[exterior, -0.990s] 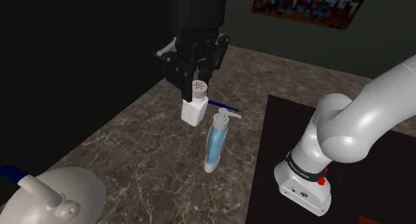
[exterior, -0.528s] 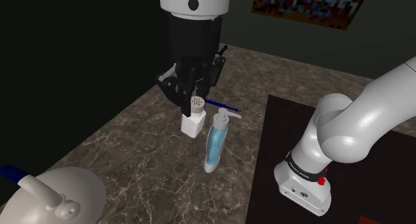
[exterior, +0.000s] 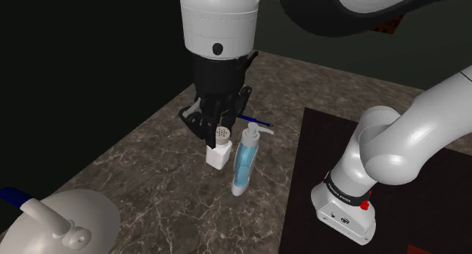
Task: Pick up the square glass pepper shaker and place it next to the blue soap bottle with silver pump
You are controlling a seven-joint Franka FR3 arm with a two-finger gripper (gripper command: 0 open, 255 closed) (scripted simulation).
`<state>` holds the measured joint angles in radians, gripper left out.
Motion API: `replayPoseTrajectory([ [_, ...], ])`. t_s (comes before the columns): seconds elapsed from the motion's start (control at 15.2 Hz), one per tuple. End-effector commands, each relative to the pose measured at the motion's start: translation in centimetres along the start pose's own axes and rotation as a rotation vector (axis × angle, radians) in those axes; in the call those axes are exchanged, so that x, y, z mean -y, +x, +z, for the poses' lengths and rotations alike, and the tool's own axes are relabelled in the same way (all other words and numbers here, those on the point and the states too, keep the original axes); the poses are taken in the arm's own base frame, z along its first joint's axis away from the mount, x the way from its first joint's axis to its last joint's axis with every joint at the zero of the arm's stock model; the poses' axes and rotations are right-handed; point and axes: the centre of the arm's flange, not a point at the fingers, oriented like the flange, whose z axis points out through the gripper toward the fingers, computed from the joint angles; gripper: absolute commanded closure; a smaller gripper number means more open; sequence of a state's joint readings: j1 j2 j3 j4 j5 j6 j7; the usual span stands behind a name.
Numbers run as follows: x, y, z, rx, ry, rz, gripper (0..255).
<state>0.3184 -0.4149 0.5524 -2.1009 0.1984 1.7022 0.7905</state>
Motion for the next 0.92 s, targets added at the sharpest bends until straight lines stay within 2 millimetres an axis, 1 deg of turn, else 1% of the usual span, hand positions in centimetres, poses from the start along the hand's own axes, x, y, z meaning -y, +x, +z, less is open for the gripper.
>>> replayPoseTrajectory([
  [0.0, 0.0, -0.1, 1.1, 0.000, 0.000, 0.000, 255],
  [0.86, 0.3, 0.0, 7.9, 0.000, 0.000, 0.000, 255],
])
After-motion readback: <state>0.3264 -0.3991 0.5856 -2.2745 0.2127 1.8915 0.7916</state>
